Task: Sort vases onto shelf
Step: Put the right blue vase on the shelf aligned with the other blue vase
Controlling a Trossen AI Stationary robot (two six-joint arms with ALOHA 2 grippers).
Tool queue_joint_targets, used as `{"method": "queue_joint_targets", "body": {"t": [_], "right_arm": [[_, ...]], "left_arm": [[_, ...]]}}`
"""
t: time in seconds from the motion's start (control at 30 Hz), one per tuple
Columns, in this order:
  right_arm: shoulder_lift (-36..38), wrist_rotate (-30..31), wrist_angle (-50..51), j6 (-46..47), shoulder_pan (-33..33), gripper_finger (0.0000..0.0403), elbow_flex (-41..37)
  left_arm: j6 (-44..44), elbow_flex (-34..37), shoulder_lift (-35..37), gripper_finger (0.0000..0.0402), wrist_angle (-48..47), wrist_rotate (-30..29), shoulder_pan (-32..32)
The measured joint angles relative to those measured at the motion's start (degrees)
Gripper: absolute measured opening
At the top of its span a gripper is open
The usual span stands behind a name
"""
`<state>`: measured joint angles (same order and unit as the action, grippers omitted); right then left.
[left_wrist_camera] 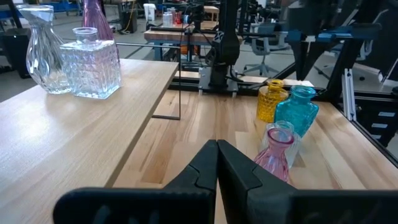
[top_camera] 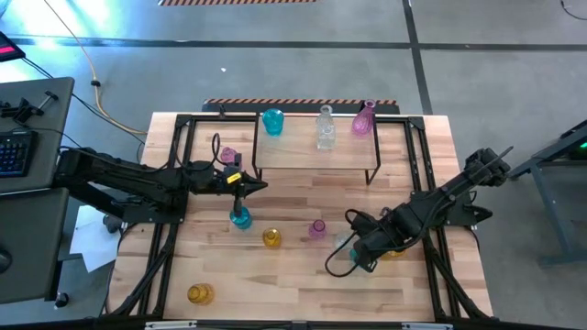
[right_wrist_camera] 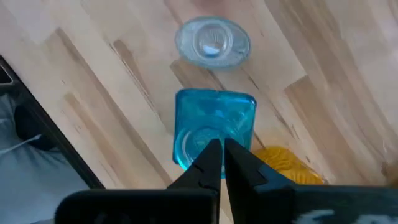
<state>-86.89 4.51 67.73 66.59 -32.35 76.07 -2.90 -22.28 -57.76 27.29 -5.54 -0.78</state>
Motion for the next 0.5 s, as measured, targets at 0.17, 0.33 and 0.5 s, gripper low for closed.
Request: {"method": "queue_joint_targets", "body": {"t": [0.17,0.33,0.5], "right_arm": [[0.0,0.44,-0.27,1.03,0.08,0.0057,0.0],[0.0,0.5,-0.01,3.21,-0.38,0.0133,0.0],[-1.21,2.14,1.67,5.7,-2.58,0.0182,0.0]], "left_arm": [[0.0,0.0,0.0,0.0,0.0,0.0,0.0],[0.02,0.0,0.0,0.0,-0.02,0.0,0.0],[0.04,0.0,0.0,0.0,-0.07,0.0,0.0]]}}
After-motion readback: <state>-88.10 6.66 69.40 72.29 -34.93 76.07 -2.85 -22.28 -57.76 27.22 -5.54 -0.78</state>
